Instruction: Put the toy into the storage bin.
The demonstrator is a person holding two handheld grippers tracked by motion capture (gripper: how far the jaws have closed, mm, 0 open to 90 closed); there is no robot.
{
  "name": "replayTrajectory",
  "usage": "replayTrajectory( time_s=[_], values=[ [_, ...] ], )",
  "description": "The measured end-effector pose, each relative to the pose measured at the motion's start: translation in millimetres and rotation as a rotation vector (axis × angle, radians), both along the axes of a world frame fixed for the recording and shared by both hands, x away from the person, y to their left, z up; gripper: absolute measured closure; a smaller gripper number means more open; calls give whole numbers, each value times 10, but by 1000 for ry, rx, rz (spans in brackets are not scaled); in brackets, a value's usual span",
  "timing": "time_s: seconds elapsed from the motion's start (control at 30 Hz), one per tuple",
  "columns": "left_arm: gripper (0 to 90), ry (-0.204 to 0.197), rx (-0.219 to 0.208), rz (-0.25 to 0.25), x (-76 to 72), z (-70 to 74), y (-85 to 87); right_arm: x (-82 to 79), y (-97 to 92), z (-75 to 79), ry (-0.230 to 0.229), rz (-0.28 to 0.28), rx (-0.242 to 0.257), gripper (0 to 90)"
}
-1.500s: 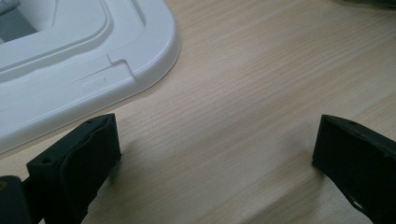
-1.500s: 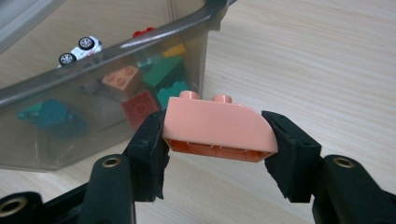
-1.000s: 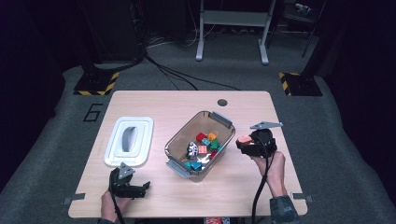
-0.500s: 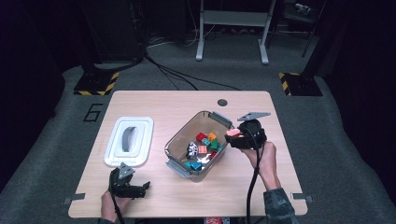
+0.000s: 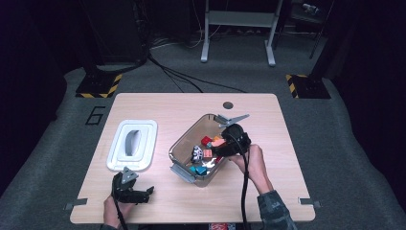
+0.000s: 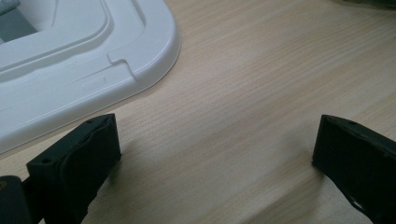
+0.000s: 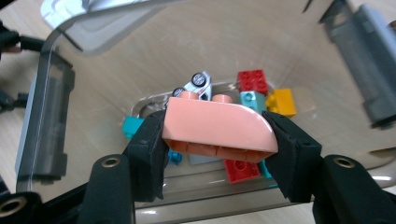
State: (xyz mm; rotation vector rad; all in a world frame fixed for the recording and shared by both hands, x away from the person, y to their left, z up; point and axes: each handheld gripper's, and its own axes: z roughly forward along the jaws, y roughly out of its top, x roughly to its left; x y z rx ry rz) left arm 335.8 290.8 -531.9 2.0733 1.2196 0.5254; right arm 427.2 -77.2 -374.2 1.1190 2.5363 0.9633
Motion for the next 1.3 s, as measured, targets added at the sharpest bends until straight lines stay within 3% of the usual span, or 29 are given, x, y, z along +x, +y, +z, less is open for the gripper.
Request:
replayTrajectory(
  time_s=[0.3,0.93,1.23,1.3],
  values=[
    [7,-1,-1,0,1,0,0,-71,33,-62,21,24,-37,431],
    [7,-5,-11,5,1,-4,-6,-132,-5,-35,34,29,-40,410],
    [7,4,-8,0,0,3,-2,-231,-183,20,-15,-1,20,156],
    [7,4,-9,-1,0,4,-2,-257,-251,18,-26,-13,36,137]
  ],
)
